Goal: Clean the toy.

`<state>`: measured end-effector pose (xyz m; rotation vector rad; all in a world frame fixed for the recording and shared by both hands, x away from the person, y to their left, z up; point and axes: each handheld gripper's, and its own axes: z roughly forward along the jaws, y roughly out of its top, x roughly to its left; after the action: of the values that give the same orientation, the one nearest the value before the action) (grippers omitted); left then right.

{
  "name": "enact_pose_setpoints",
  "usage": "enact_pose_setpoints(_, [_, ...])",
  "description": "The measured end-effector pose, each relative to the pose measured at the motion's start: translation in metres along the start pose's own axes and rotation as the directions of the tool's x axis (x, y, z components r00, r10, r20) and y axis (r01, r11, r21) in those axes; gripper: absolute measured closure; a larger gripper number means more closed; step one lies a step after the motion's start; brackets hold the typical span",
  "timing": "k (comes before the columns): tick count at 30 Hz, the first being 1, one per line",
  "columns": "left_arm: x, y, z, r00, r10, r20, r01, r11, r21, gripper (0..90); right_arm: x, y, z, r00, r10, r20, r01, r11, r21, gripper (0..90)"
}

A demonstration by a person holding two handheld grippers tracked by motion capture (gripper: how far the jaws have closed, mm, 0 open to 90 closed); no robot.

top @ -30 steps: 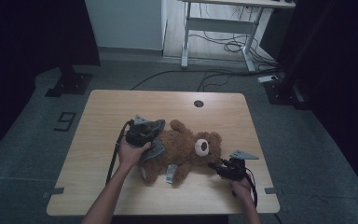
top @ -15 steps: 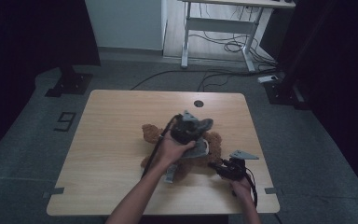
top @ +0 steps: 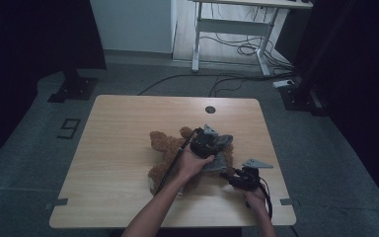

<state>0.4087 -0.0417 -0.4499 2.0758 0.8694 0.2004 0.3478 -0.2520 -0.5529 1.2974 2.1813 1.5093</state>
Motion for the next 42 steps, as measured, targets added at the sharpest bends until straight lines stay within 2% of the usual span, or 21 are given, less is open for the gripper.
enact_pose_setpoints(5, [0.006,-0.01,-0.013,1.0,-0.007,-0.003,0.007,0.9998,-0.017,78.2,0.002,0.0,0.001,1.0,-0.007,0.001,0.007,1.0,0.016,59.0])
enact_pose_setpoints(7, [0.01,-0.012,-0.018,0.9996,-0.011,-0.025,0.011,0.9998,-0.016,78.3,0.002,0.0,0.002,1.0,-0.004,0.003,0.004,1.0,0.017,59.1])
enact_pose_setpoints(10, [0.022,-0.019,-0.023,0.998,-0.026,-0.057,0.027,0.9996,0.011,78.3,0.001,0.0,0.001,1.0,0.006,0.001,-0.006,1.0,0.013,59.4])
enact_pose_setpoints(12, [0.032,-0.026,-0.027,0.9972,-0.068,-0.031,0.068,0.9977,-0.001,78.3,0.001,0.0,0.001,1.0,0.007,-0.001,-0.007,1.0,0.01,60.0])
enact_pose_setpoints(13, [0.032,-0.026,-0.027,0.9972,-0.068,-0.031,0.068,0.9977,-0.001,78.3,0.001,0.0,0.002,1.0,0.006,-0.003,-0.006,1.0,0.009,60.3])
enact_pose_setpoints(14, [0.035,-0.028,-0.029,0.996,-0.088,-0.012,0.088,0.996,-0.012,78.3,0.002,0.0,0.002,1.0,0.006,-0.004,-0.006,1.0,0.008,60.6])
enact_pose_setpoints(18, [0.027,-0.021,-0.031,0.9981,-0.059,-0.016,0.059,0.9981,-0.02,78.3,0.002,0.0,0.002,1.0,0.002,-0.003,-0.002,1.0,0.013,60.9])
enact_pose_setpoints(21, [0.017,-0.008,-0.03,0.9994,-0.036,-0.003,0.035,0.9987,-0.037,78.3,0.002,0.0,0.002,1.0,0.001,-0.001,-0.001,1.0,0.011,60.9])
enact_pose_setpoints(24, [0.003,0.012,-0.024,0.9996,-0.009,0.028,0.01,0.9985,-0.053,78.3,0.002,0.0,0.002,1.0,0.002,-0.002,-0.002,1.0,0.008,60.9])
enact_pose_setpoints(28, [-0.012,0.03,-0.001,0.9983,0.032,0.049,-0.031,0.999,-0.034,78.3,0.001,0.0,0.002,1.0,0.002,-0.007,-0.002,1.0,0.011,61.0])
enact_pose_setpoints(30, [-0.012,0.033,0.013,0.9974,0.03,0.066,-0.03,0.9995,-0.008,78.2,0.001,0.0,0.002,1.0,0.004,-0.008,-0.003,1.0,0.011,60.9])
enact_pose_setpoints(33, [-0.009,0.027,0.036,0.9958,0.015,0.09,-0.021,0.9978,0.063,78.2,0.001,0.0,0.002,1.0,0.005,-0.006,-0.005,1.0,0.011,60.9])
enact_pose_setpoints(34, [-0.008,0.023,0.041,0.996,0.017,0.088,-0.023,0.9975,0.067,78.2,0.001,0.0,0.002,1.0,0.003,-0.005,-0.003,1.0,0.014,61.0])
enact_pose_setpoints(36, [-0.004,0.021,0.039,0.9953,0.0,0.097,-0.005,0.9987,0.05,78.2,0.0,0.0,0.002,0.9999,0.013,-0.001,-0.013,1.0,0.025,61.0])
enact_pose_setpoints(39, [-0.002,0.017,0.028,0.9979,0.024,0.06,-0.026,0.9989,0.04,78.0,0.001,0.0,0.003,0.9999,0.014,0.004,-0.015,1.0,0.018,61.9])
enact_pose_setpoints(42, [0.002,0.012,0.019,0.9987,0.01,0.05,-0.011,0.9997,0.021,77.9,0.002,0.0,0.003,0.9998,0.017,0.009,-0.017,1.0,0.018,62.4])
